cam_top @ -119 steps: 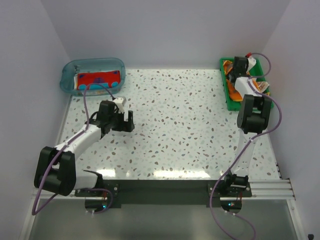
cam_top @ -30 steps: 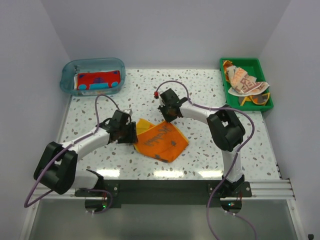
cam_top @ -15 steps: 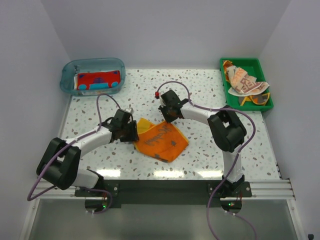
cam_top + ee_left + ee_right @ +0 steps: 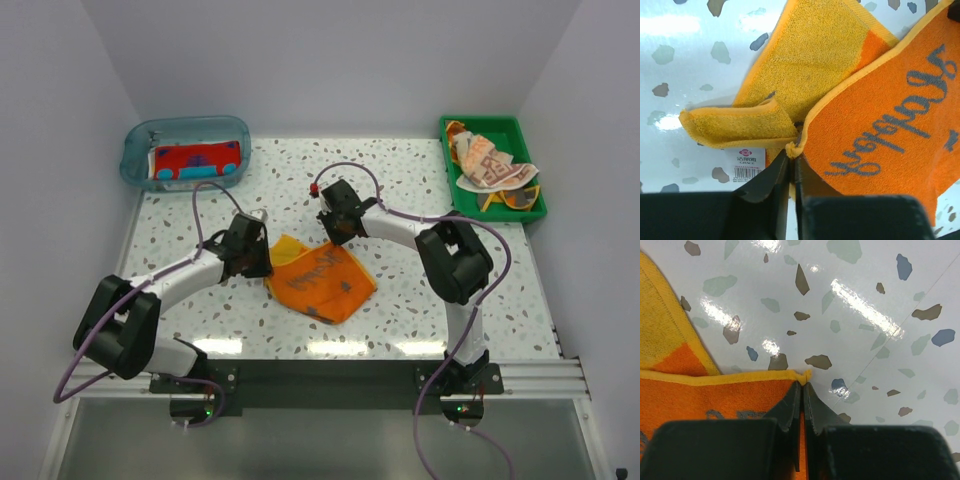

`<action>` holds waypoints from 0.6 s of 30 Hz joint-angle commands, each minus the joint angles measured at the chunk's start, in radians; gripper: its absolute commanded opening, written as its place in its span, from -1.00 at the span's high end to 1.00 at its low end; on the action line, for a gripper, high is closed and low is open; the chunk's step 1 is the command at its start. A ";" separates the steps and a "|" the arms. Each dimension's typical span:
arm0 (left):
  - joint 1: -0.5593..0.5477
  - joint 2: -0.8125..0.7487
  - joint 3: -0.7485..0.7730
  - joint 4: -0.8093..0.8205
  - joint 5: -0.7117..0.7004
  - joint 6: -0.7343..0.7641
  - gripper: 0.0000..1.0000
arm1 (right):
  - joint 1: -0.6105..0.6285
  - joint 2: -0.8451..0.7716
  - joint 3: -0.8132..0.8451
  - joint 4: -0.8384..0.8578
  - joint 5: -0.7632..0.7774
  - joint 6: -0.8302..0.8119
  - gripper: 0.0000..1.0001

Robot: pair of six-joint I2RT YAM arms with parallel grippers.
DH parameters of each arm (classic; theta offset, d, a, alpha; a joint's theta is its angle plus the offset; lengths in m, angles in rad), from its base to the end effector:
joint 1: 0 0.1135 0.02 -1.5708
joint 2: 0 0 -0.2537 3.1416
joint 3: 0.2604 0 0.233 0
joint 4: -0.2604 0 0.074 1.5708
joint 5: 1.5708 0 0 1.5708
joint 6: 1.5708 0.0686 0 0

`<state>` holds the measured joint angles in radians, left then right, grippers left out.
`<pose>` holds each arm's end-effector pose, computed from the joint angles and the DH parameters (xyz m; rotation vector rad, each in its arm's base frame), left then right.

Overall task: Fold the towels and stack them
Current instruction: Flatten out the crumpled towel

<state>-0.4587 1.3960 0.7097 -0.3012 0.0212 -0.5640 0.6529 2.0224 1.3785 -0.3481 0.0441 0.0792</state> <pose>0.2384 -0.1194 0.1481 -0.1292 2.6101 -0.4081 0.3392 0.2556 0.1353 -0.7129 2.4765 0.2216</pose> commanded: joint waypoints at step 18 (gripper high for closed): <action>-0.001 -0.031 0.430 -0.085 -0.250 0.242 1.00 | -0.035 -0.188 0.148 -0.134 0.259 0.016 1.00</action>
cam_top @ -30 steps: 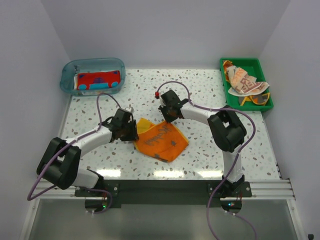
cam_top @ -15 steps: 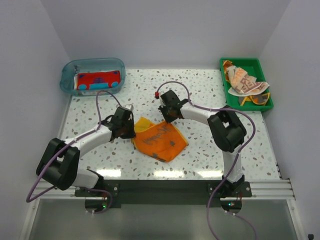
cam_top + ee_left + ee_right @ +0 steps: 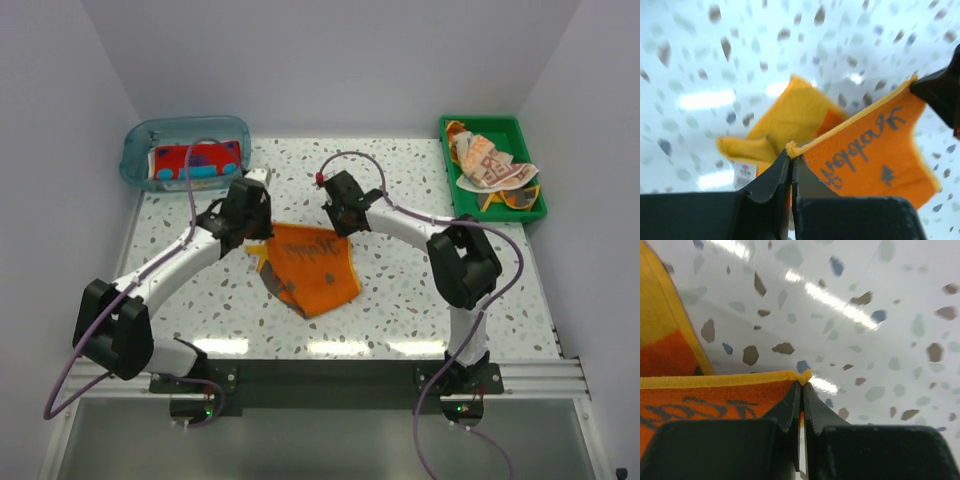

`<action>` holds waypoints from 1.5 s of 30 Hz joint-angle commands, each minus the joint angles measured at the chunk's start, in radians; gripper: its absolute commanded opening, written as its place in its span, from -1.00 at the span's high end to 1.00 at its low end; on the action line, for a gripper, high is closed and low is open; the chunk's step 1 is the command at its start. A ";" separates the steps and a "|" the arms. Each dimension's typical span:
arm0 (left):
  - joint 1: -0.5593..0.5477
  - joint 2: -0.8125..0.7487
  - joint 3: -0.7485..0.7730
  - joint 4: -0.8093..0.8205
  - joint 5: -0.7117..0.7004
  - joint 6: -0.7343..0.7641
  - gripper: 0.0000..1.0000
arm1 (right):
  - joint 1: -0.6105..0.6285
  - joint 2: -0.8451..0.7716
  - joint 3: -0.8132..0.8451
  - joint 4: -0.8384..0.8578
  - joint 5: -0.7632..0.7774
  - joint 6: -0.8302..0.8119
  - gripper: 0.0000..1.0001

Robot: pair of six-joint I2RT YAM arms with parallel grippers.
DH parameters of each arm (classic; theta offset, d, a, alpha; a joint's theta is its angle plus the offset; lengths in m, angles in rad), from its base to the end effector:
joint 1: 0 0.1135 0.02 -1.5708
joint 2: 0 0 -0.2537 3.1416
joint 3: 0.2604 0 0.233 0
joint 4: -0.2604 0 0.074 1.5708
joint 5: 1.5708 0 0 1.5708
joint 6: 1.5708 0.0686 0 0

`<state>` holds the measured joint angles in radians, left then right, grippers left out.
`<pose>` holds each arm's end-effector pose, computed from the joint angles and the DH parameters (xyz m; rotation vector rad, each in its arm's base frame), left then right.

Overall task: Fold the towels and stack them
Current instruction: Flatten out the crumpled towel

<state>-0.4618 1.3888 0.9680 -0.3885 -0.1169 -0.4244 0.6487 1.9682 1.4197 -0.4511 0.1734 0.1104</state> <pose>0.2741 -0.1275 0.2229 -0.0113 2.3916 -0.2839 0.3403 0.2432 0.1621 -0.6149 2.4738 0.0715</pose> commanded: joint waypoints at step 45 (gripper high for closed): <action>0.040 0.146 0.739 0.072 -0.156 0.340 1.00 | -0.191 -0.453 0.377 0.061 0.134 -0.305 1.00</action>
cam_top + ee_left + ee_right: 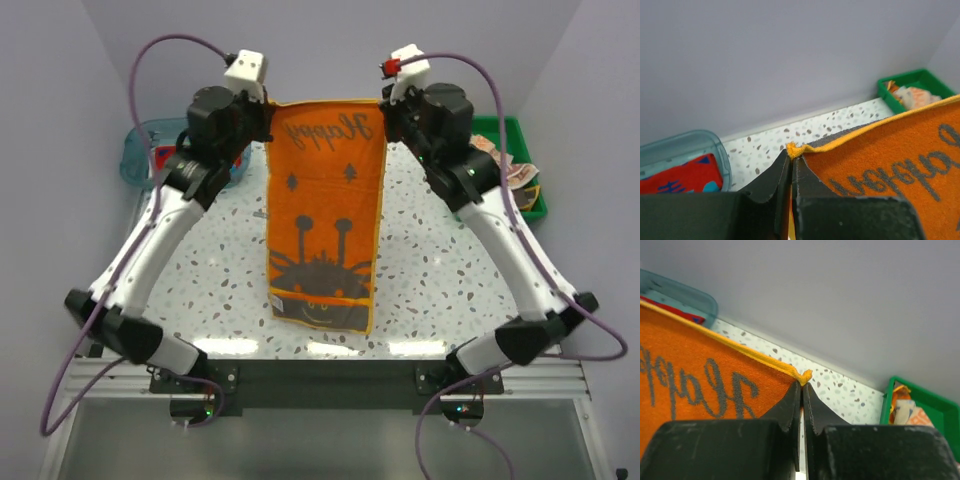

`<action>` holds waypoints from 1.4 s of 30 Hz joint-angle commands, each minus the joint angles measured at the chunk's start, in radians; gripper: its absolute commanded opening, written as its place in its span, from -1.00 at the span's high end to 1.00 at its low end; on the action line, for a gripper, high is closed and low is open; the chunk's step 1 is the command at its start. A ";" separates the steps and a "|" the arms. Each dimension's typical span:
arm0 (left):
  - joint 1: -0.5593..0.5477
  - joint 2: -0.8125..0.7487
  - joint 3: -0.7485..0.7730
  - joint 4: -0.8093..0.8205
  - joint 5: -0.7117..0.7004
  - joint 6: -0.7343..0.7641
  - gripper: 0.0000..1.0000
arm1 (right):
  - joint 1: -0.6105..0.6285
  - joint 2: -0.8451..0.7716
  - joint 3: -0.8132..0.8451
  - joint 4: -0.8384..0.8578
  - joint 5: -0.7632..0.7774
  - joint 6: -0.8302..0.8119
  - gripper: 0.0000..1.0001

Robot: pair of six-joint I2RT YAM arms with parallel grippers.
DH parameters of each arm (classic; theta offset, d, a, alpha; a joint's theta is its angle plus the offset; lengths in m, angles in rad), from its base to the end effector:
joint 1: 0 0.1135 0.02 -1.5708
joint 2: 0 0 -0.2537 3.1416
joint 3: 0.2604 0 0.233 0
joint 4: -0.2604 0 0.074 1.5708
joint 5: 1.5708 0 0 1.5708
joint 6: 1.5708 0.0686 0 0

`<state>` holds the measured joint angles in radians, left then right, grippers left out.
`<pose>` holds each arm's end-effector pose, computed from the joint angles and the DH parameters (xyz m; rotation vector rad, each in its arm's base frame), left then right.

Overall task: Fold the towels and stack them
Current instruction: Flatten out the crumpled towel, then fold the towel

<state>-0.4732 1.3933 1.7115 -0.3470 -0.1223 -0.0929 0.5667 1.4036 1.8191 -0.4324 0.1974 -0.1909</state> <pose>0.2818 -0.1349 0.4865 0.2099 1.5962 -0.3416 0.2610 0.1501 0.5070 -0.4418 1.5264 0.1366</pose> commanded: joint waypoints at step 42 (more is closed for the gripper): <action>0.114 0.144 -0.762 0.197 0.280 -0.353 1.00 | -0.240 0.242 -0.645 -0.048 -0.291 0.501 1.00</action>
<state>-0.3527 1.5536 1.0054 -0.1799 0.2508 -0.4263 0.3542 1.6634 1.2461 -0.4747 -0.1532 0.2554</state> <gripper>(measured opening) 0.060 0.015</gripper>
